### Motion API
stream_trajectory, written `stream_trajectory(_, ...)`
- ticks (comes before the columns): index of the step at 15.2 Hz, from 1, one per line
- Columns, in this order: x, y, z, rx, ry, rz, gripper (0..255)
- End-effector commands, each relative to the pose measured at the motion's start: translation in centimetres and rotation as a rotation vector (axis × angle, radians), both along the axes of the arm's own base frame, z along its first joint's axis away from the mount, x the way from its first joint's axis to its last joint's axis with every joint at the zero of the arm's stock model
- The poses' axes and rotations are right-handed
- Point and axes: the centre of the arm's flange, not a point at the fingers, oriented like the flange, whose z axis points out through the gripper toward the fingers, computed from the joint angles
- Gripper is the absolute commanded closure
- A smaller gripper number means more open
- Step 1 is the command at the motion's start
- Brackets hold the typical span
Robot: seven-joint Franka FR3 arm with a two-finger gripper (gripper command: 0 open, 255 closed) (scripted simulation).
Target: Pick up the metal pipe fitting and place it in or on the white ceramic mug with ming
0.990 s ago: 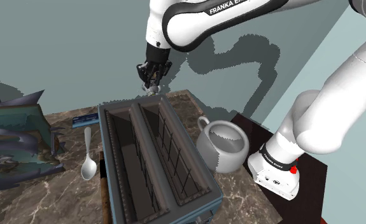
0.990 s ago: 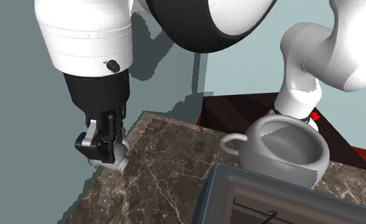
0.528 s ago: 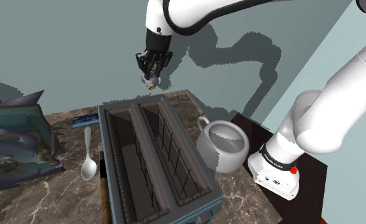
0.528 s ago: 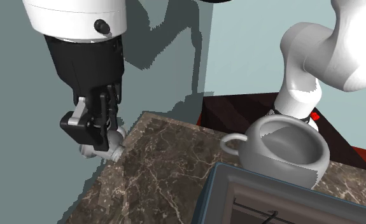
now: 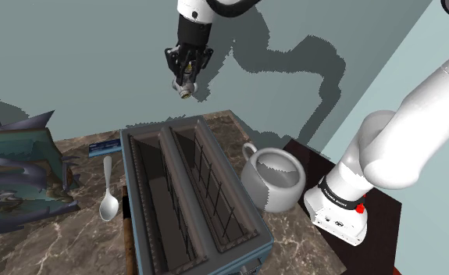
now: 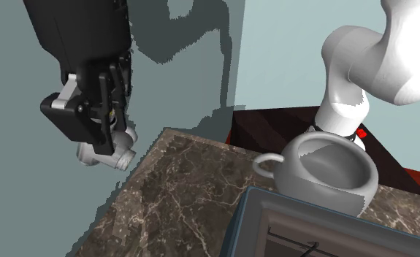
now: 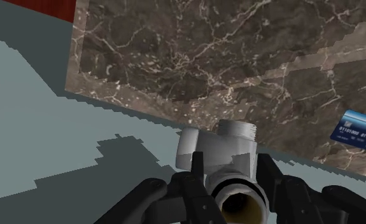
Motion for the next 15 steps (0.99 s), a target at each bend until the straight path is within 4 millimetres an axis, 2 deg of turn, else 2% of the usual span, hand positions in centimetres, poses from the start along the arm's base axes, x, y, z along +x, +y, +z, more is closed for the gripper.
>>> stream_trajectory(1,-0.1,0.0,1.0,0.000,0.000,0.000,255)
stream_trajectory(7,-0.1,0.0,3.8,0.000,0.000,0.000,255)
stream_trajectory(15,-10.6,0.1,4.5,0.000,0.000,0.000,255)
